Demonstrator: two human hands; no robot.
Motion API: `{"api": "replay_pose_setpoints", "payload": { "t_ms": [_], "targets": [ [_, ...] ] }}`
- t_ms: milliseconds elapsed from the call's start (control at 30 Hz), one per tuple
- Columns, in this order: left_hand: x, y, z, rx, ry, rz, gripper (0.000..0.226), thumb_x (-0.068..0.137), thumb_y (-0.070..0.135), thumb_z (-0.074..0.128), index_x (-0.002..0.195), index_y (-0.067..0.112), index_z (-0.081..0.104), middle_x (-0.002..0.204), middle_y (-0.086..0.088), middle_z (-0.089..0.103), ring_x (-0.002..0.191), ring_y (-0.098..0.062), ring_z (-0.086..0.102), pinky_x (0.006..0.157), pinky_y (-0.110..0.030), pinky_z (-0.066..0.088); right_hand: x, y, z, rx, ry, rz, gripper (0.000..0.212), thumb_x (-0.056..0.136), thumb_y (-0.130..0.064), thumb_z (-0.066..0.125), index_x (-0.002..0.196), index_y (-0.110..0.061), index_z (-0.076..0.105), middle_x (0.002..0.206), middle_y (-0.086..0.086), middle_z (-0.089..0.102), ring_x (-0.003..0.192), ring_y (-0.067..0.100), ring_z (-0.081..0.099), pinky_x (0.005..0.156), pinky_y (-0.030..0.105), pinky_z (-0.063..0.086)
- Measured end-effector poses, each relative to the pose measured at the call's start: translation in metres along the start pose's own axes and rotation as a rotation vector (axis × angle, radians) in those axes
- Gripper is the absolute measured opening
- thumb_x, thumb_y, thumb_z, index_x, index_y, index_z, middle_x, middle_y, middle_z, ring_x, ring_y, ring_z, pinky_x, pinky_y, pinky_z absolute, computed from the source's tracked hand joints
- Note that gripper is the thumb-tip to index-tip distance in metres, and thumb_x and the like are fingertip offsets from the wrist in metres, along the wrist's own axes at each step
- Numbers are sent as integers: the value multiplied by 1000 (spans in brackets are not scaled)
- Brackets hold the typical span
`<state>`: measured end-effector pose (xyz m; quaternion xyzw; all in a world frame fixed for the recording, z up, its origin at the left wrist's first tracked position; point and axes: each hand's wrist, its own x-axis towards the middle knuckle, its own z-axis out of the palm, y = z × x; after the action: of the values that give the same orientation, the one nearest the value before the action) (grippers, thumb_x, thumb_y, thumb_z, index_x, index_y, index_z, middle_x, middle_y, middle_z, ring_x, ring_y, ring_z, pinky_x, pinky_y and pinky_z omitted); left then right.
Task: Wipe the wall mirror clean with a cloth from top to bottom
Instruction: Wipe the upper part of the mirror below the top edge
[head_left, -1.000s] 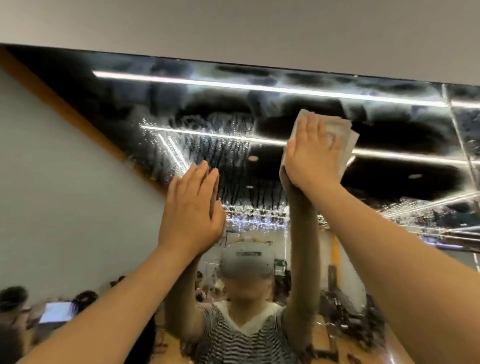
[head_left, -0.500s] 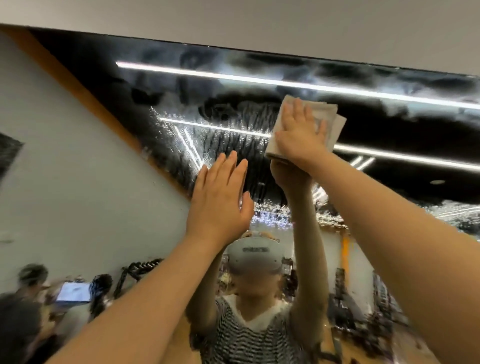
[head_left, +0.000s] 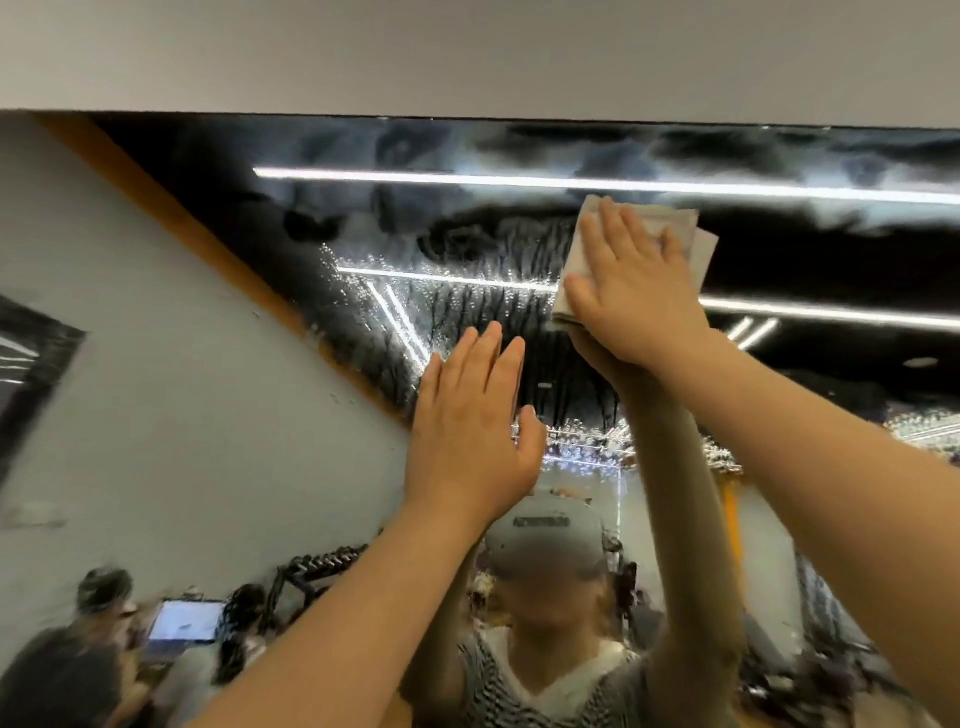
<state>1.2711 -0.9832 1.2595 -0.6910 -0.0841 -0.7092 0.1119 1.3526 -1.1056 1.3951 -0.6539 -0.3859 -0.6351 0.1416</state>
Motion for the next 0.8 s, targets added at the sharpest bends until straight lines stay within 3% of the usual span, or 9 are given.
{"api": "replay_pose_setpoints", "payload": {
  "t_ms": [267,800],
  "targets": [
    [1,0,0,-5,10,-5,70,83,41,23,146,14,40,155,-5,34,145,-21,23,116,-34,-1,8,-11,1,-18,8,-5,63,102,-36,25,155,-11,2,163,9,1,150,25,0,117,50,2],
    [0,-2,2,29,34,15,64,83,35,33,139,9,50,147,-10,45,139,-27,36,114,-41,11,16,-39,5,-8,3,-3,63,104,-39,22,155,-12,-1,163,7,-5,150,23,-4,118,49,-2]
  ]
}}
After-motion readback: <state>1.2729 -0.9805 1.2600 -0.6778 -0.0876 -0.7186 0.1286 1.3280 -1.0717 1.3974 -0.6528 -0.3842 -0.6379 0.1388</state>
